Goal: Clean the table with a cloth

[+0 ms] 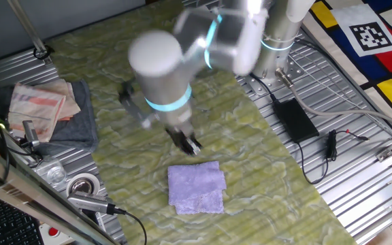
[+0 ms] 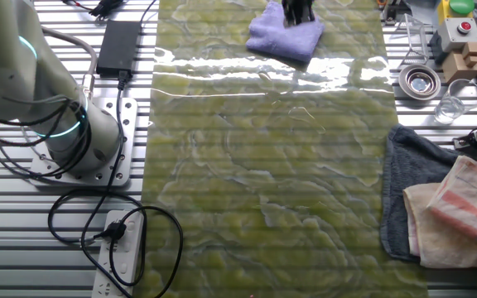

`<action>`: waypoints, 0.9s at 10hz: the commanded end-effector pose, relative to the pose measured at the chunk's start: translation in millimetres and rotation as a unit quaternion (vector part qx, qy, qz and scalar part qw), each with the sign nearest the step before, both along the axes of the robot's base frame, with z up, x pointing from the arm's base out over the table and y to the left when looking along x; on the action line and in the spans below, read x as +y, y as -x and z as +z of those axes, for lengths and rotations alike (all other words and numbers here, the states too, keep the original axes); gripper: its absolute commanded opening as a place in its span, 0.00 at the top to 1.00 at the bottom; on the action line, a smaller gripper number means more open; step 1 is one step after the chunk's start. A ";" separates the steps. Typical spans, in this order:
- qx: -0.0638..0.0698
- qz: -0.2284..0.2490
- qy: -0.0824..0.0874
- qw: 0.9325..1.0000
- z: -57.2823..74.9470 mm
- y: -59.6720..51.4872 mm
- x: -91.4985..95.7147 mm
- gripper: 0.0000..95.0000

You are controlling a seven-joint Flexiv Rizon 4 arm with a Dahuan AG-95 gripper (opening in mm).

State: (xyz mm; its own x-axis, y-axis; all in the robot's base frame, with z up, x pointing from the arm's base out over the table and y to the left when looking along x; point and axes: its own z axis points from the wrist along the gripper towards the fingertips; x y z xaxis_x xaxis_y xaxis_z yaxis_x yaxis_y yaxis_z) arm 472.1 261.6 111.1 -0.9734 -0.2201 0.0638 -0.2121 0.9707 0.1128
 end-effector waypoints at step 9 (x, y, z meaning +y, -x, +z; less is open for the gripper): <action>-0.006 -0.007 0.007 1.000 0.3 0.4 3.4 1.00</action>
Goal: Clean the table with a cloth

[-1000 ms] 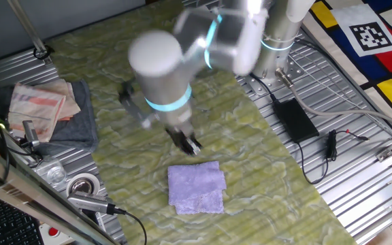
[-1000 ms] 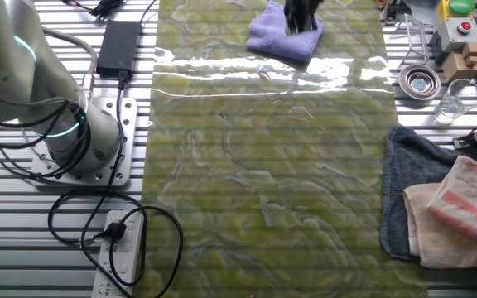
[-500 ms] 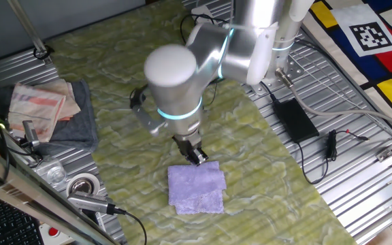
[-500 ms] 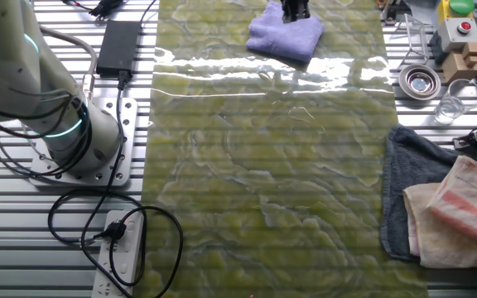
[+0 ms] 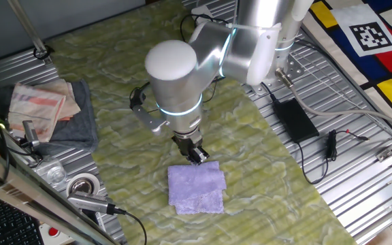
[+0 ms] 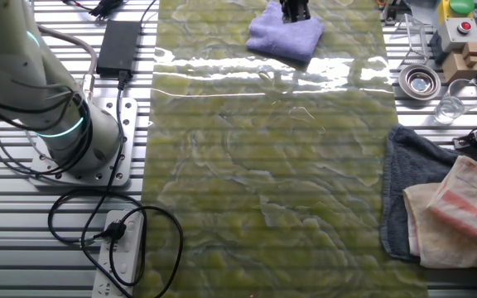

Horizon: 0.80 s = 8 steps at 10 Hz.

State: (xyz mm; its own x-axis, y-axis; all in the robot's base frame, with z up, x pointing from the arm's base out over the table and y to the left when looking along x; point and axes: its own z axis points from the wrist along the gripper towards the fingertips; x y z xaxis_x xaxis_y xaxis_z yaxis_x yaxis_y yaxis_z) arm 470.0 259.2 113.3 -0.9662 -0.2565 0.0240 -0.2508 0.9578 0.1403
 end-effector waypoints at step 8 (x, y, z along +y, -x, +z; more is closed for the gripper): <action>0.004 0.058 0.000 0.998 -34.4 -6.4 43.5 1.00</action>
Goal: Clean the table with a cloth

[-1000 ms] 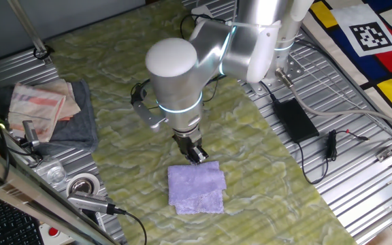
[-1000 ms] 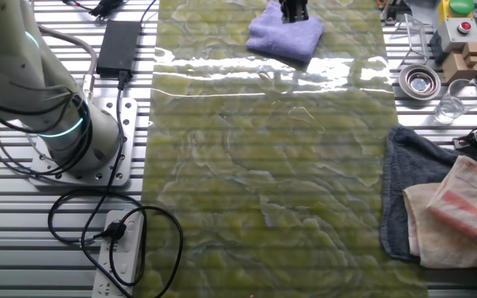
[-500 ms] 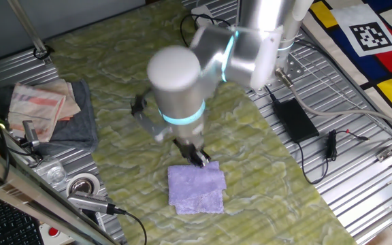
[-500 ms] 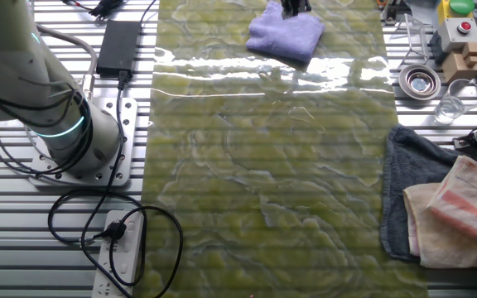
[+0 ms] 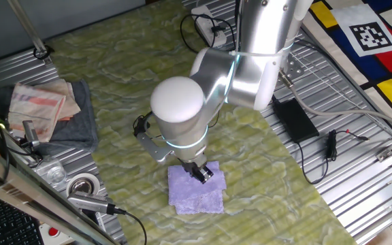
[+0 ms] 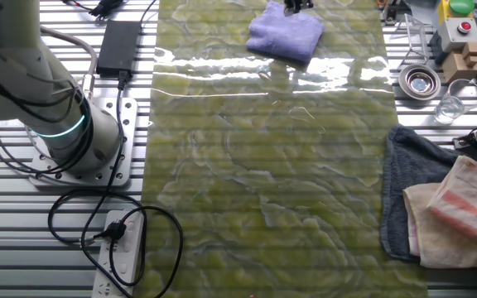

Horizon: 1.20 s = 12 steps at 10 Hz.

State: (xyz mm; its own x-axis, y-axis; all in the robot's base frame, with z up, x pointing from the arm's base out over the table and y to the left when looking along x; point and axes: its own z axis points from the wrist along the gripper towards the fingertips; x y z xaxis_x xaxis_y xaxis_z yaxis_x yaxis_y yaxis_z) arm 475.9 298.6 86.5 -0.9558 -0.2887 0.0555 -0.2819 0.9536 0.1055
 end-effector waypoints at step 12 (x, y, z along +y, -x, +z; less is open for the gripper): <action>-0.026 0.010 0.018 0.999 -20.6 4.9 15.6 0.80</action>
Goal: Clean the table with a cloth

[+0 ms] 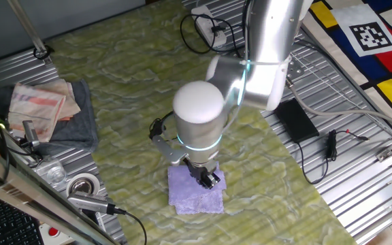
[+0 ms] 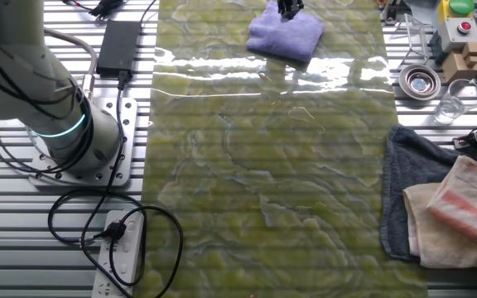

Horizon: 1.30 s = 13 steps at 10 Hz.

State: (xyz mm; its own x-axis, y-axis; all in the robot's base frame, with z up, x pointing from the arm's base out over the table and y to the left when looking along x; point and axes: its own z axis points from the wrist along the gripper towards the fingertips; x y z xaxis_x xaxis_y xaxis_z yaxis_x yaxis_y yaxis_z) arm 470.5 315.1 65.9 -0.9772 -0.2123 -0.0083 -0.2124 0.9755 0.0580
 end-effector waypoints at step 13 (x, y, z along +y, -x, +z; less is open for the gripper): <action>0.017 0.102 0.028 0.994 -2.3 -0.6 4.2 0.80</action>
